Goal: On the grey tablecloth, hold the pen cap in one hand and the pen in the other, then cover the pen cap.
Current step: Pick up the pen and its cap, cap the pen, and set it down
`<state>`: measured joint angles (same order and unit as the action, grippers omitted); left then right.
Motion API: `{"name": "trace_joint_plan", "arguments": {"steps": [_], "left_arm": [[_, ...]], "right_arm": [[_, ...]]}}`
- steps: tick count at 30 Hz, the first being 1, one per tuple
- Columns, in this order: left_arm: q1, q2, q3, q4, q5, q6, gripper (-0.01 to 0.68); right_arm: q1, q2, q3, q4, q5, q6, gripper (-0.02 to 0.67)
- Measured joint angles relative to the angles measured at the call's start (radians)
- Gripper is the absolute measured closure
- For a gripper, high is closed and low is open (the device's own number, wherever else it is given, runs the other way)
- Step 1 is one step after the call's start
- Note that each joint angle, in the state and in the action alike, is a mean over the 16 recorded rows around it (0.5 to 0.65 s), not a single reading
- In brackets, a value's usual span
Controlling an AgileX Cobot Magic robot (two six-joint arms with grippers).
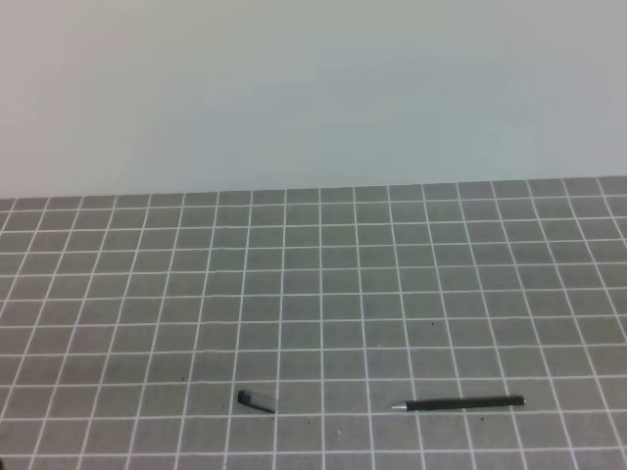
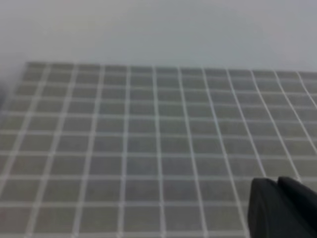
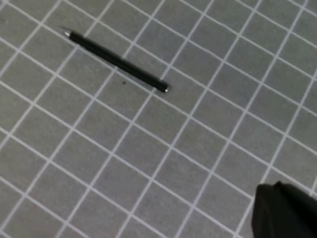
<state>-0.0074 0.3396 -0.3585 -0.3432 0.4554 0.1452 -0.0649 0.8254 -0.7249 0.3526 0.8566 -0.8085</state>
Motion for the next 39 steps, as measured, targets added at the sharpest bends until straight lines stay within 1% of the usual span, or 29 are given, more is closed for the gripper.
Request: {"name": "trace_joint_plan", "arguments": {"steps": [7,15,20,26,28,31,39], "left_arm": [[0.0,0.061,-0.013,-0.142,0.065,0.108,0.673],[0.0,0.085,-0.017,-0.211,0.092,0.162,0.673],[0.0,0.085,-0.018,-0.216,0.09,0.164,0.673],[0.0,0.085,-0.018,-0.218,0.089,0.167,0.673],[0.0,0.085,-0.018,-0.219,0.087,0.169,0.673],[0.0,0.085,-0.018,-0.22,0.084,0.172,0.673],[0.0,0.085,-0.018,-0.224,0.056,0.178,0.673]], "right_arm": [[0.063,0.274,-0.199,0.037,0.111,-0.031,0.645],[0.202,0.588,-0.404,-0.016,0.171,-0.081,0.645],[0.28,0.751,-0.481,-0.076,0.16,-0.122,0.645],[0.336,0.892,-0.528,-0.113,0.142,-0.171,0.634],[0.35,0.925,-0.537,-0.12,0.138,-0.187,0.614],[0.371,0.961,-0.544,-0.126,0.132,-0.222,0.561],[0.438,1.015,-0.553,-0.18,0.094,-0.329,0.357]]}}
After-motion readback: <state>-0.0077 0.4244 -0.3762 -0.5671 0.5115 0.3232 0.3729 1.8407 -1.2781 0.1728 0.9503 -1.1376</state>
